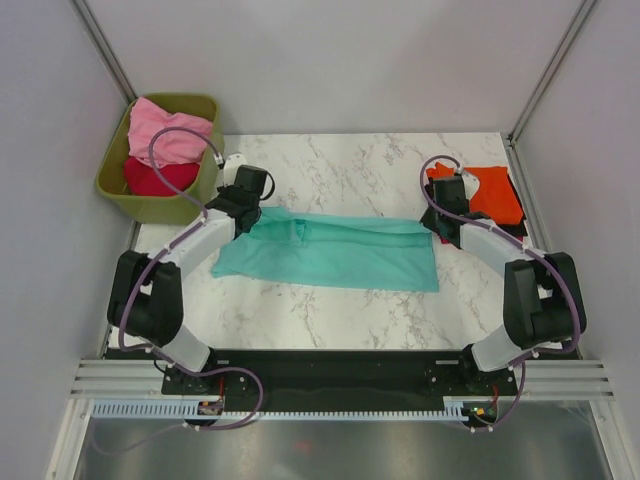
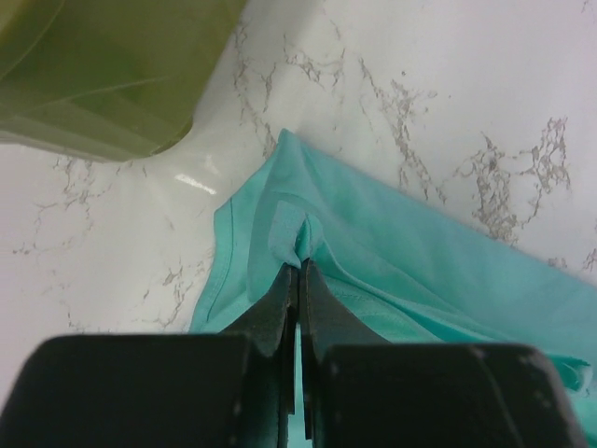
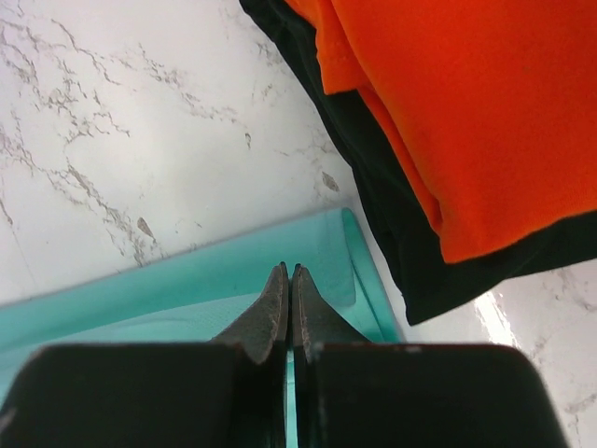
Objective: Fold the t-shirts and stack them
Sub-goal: Fold the tshirt
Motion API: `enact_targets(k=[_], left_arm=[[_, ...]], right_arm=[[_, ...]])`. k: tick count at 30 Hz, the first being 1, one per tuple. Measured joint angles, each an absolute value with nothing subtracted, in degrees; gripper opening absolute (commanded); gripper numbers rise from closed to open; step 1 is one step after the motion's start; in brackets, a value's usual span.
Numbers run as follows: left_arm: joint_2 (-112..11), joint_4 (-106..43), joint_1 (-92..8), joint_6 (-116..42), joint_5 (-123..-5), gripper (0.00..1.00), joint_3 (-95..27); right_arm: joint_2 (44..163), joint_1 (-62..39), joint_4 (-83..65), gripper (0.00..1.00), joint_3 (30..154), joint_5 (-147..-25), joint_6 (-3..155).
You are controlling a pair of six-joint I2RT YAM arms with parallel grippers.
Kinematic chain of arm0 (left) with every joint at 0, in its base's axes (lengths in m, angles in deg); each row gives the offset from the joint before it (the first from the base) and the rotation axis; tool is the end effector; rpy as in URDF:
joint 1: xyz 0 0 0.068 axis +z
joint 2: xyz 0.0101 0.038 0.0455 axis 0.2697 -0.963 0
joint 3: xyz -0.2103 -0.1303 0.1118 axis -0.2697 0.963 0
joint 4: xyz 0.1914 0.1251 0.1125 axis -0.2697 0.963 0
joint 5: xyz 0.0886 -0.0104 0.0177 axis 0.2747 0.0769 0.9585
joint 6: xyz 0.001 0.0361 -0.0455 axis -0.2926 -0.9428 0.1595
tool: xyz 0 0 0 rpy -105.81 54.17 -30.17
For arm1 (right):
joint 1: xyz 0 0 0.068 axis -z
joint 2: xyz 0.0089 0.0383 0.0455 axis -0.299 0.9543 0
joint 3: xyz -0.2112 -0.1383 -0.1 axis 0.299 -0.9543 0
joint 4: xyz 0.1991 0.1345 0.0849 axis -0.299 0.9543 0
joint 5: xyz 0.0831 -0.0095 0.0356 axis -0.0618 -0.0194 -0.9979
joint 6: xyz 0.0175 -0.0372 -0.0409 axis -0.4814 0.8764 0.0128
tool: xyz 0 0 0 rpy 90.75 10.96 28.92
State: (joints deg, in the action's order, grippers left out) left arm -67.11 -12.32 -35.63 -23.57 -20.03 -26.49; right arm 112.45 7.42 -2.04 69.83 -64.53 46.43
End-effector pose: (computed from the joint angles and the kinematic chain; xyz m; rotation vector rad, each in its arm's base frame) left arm 0.3331 -0.0951 0.2433 -0.3897 2.1601 0.3059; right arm 0.3258 0.0470 0.2030 0.6433 2.2270 0.1203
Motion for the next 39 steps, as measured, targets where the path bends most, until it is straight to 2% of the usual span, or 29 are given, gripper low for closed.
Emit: enact_targets(k=[10,12,14,16,18,19,21,23,28,37,39], left_arm=[[-57.52,-11.6,-36.92,-19.83,-18.77,0.02,-17.61],[-55.59,-11.42,-36.97,-18.57,-18.74,0.02,-15.47],[-54.5,-11.4,-37.01,-17.32,-18.77,0.02,-13.63],[-53.85,-11.29,-37.03,-15.73,-18.77,0.05,-11.64],[-53.19,-11.05,-37.05,-13.71,-18.59,0.16,-9.24],[-52.66,-10.85,-37.05,-12.73,-18.53,0.43,-7.86],[-51.05,-10.46,-37.08,-10.61,-18.37,0.62,-4.78],[-48.99,-9.98,-37.12,-8.93,-18.2,0.69,-2.36],[-44.29,-10.2,-37.16,-7.09,-17.96,0.71,0.14],[-35.81,-11.82,-37.27,-6.87,-19.9,0.7,0.14],[-35.35,-12.62,-37.27,-6.87,-21.17,0.65,-0.19]], right_arm=[[109.54,7.2,-2.08,0.03,64.76,-64.18,46.47],[108.91,7.11,-2.32,0.11,63.49,-64.14,46.41],[108.27,7.09,-2.78,0.12,62.18,-64.14,46.21],[107.36,7.09,-3.13,0.26,60.5,-64.14,45.6],[106.15,7.07,-3.41,0.41,58.75,-63.33,44.96],[105.26,7.11,-3.59,0.43,57.83,-62.94,44.88],[102.79,7.11,-3.65,0.5,56.04,-61.95,44.77],[100.49,7.11,-3.98,0.52,55.03,-61.41,44.7],[96.54,5.69,-6.47,0.52,54.31,-60.01,45.03],[99.71,-2.28,-7.48,0.45,57.31,-60.99,47.41],[101.59,-3.36,-7.92,0.43,58.18,-62.46,47.56]])
